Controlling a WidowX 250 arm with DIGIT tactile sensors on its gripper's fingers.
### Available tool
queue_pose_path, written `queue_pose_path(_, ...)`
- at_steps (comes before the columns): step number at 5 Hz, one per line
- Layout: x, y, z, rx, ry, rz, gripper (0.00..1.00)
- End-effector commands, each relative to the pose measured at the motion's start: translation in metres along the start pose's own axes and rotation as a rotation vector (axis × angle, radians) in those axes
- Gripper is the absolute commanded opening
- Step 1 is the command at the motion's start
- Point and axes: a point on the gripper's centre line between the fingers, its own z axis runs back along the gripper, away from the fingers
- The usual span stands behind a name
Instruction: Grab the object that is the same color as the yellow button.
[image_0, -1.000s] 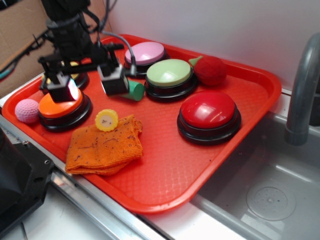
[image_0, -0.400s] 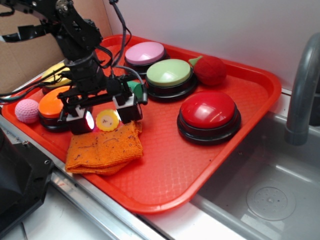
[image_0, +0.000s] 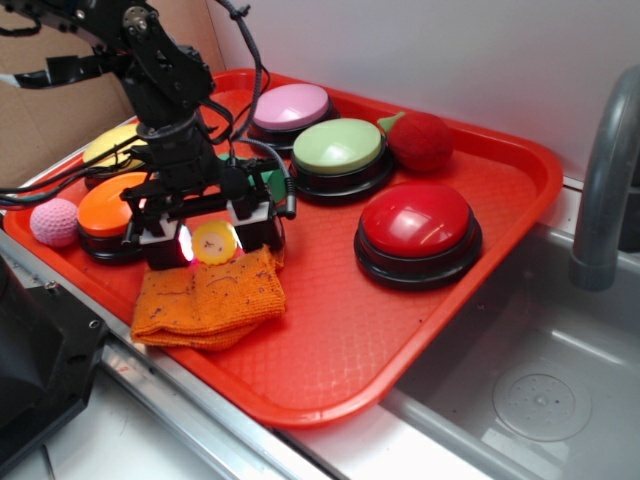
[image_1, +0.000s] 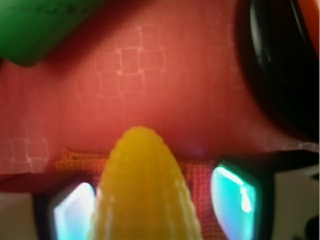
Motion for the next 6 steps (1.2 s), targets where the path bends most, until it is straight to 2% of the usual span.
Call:
queue_pose_path(1, 0.005, -0.009, 0.028, -0.027, -0.062, -0.078, 0.0)
queue_pose_path(2, 0.008, -0.013, 0.048, -0.022, -0.073, -0.158, 0.0)
queue_pose_path(3, 0.008, -0.019, 0.077, 0.043, -0.065, -0.317, 0.0)
queue_pose_path(4, 0.007, -0.021, 0.105, 0.104, -0.013, -0.524, 0.0)
queue_pose_path(5, 0.003, -0.024, 0.136, 0.135, -0.029, -0.648, 0.0)
queue_pose_path(6, 0.002, -0.027, 0.16, 0.153, -0.092, -0.673, 0.0)
